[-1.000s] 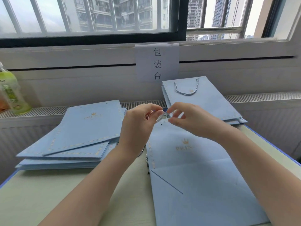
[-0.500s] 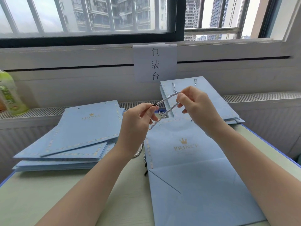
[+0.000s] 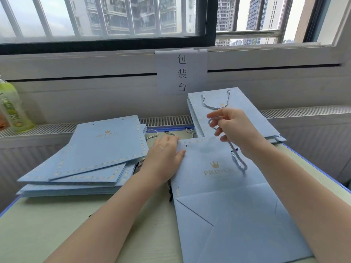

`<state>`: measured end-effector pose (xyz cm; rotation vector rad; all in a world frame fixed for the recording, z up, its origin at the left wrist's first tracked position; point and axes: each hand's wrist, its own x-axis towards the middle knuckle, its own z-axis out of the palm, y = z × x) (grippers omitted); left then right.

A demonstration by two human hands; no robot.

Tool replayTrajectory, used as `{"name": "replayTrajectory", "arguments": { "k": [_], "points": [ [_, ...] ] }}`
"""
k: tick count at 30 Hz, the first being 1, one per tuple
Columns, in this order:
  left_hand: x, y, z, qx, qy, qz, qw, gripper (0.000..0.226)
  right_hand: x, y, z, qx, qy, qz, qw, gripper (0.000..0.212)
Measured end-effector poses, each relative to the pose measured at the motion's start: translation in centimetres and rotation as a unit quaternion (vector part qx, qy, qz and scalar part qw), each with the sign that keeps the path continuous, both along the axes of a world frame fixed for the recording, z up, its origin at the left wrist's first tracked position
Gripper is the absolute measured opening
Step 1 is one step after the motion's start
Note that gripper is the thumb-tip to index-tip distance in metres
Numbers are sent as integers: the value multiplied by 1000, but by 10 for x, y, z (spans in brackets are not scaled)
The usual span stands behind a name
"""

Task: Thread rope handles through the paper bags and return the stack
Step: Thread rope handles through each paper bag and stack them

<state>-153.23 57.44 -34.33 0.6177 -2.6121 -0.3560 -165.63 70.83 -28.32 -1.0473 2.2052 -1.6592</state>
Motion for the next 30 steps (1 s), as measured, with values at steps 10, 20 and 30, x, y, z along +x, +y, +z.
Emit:
{"name": "replayTrajectory", "arguments": {
  "k": [10,20,30],
  "points": [
    [2,-1,12,91,85,13,992,23,6,-9,-17,89,115,85,986,21],
    [9,2,27,209,192,-41,958,4,17,-13,-21,61,150,160,974,13],
    [11,3,35,240,216,-53,945,18,18,-16,-22,-13,253,82,964,20]
  ]
}}
